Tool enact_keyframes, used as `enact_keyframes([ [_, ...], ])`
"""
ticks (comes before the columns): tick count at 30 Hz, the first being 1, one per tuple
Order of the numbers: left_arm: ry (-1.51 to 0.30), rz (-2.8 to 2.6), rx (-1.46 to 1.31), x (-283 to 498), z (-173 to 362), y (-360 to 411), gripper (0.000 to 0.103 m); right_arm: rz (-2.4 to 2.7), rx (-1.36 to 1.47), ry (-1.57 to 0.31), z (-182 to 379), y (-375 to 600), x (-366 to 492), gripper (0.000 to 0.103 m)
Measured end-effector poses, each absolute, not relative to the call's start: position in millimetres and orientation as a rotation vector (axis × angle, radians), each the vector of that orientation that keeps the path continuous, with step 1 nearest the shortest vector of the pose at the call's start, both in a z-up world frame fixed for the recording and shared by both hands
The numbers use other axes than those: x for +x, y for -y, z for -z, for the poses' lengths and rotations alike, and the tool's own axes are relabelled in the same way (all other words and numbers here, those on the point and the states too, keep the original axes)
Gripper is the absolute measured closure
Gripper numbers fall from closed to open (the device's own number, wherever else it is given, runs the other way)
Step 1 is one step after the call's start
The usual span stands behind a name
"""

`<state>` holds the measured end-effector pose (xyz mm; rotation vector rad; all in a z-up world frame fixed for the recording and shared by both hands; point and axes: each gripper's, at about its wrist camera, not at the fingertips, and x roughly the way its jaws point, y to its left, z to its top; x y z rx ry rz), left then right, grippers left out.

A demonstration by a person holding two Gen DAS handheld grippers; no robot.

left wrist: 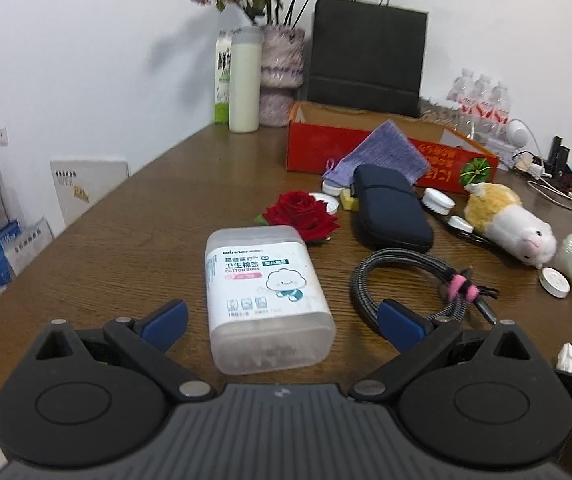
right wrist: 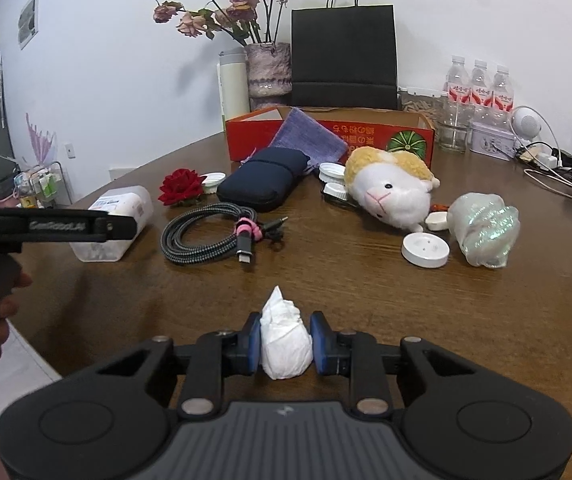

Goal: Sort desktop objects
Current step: 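Grasp the white cotton-bud box with the left gripper while the right gripper holds the tissue, then carry both items into the cardboard box and open both grippers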

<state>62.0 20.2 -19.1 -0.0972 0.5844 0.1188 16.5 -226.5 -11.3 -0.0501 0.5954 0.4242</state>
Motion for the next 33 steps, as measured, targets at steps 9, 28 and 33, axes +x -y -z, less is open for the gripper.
enact_keyframes([
  [9,-0.621,-0.143,-0.11,88,22,-31,0.002,-0.441,-0.061,-0.6,11,222,35,0.079],
  [28,-0.6,-0.107,-0.108,103,18,-41,0.036,-0.483,-0.047,-0.608,0,215,78,0.079],
  [33,-0.544,-0.09,-0.105,107,3,-40,0.036,-0.479,-0.043,-0.566,-13,214,94,0.079],
])
